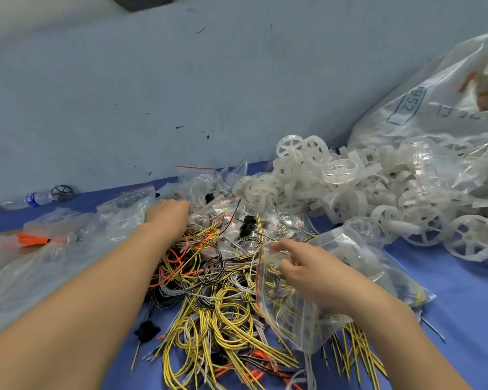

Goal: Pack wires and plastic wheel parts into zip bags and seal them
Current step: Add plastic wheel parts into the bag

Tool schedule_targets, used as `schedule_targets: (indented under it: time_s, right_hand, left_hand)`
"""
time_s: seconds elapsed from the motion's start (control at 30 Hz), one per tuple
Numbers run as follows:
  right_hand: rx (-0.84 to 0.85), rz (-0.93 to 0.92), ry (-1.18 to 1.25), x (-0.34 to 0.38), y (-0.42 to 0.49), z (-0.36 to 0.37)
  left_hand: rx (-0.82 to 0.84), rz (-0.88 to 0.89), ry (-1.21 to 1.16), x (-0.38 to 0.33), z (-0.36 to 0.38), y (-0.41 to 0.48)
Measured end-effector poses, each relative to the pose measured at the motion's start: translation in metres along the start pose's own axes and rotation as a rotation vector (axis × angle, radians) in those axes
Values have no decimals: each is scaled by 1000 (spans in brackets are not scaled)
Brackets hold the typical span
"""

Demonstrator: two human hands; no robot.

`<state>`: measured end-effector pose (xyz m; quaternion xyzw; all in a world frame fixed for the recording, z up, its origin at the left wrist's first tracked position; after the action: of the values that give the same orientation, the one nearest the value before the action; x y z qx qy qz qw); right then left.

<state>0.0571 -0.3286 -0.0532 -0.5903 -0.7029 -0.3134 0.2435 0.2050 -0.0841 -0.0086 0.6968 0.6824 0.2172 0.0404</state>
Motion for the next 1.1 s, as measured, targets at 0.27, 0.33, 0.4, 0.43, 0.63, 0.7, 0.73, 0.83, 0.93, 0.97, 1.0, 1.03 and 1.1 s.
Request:
schedule_targets:
  time_s: [0.27,0.33,0.4,0.43,0.63,0.7,0.73,0.83,0.93,0.97,1.0,1.03,1.1]
  right_hand:
    - [44,-5,-54,-3,-1,5]
    - [45,-7,-55,-3,-1,4]
    - [49,5,-26,-4,-3,5]
    - [39,6,-1,-3,-3,5]
    - [-312,-105,239,24,-1,-19]
    - [-307,-76,529,35,0,-14]
    - [-241,-28,698,40,0,-3]
    - [-15,125,1136,56,-4,35]
    - [-12,165,1240,61,-7,47]
    - [-50,190,1217,58,-6,46]
    - [-81,215,1192,54,-3,45]
    - [-95,225,1158,50,-1,45]
    - [-79,205,1063,49,1,46]
  left_hand:
    - [-162,-50,-537,2,-35,5]
    - [-219,-21,-595,-2,-59,7]
    - [-240,13,-651,-10,-83,4]
    - [-238,19,-703,-13,-93,1]
    - [-140,-103,-1200,-29,-120,-61]
    - [-40,-197,-1417,-35,-113,-90]
    - [47,-256,-1554,-40,-107,-104]
    - [302,-354,-1886,-61,-89,-134]
    - [211,-452,-1917,-57,-76,-146]
    - [115,-467,-1854,-49,-73,-146]
    - [49,-440,-1774,-41,-70,-145]
    - [25,-367,-1675,-36,-70,-145]
    - [18,-169,-1409,-31,-75,-149]
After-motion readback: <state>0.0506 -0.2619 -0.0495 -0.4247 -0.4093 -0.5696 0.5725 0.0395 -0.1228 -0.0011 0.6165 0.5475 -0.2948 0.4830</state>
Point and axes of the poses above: each hand's wrist, its own y-axis towards the middle knuckle, its own z-axis out of the palm, x = y × z, the point moved 7 cm from there along y, towards the middle knuckle, and after that the axes turned 11 degrees about -x, right-handed, at the moved point
